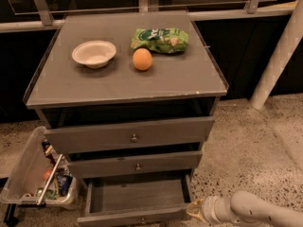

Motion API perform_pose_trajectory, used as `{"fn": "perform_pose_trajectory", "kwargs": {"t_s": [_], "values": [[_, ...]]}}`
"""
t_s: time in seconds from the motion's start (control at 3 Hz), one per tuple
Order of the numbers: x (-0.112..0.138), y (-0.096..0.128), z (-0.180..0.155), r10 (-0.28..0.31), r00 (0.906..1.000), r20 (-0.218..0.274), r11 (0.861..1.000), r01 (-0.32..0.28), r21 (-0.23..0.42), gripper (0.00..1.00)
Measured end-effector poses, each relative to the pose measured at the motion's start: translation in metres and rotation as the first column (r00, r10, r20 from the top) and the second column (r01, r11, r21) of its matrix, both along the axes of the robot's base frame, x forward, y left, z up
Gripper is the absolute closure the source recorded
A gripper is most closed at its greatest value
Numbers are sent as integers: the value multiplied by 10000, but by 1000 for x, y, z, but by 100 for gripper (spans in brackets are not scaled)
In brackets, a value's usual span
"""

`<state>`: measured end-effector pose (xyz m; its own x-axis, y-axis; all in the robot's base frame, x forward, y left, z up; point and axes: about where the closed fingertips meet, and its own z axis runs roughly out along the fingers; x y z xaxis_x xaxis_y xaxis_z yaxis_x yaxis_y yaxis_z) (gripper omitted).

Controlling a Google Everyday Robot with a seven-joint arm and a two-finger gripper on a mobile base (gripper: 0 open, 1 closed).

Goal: Close bottom drawer

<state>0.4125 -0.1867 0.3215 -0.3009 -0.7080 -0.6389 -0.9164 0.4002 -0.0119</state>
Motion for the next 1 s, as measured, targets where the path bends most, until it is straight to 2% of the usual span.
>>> {"fn": "perform_pose_trajectory", "kwargs": {"t_s": [0.33,1.0], "values": [[1,4,-5,62,9999,-85,10000,-62,-10,100],[13,34,-60,649,9946,-804,9974,-621,373,100]]}}
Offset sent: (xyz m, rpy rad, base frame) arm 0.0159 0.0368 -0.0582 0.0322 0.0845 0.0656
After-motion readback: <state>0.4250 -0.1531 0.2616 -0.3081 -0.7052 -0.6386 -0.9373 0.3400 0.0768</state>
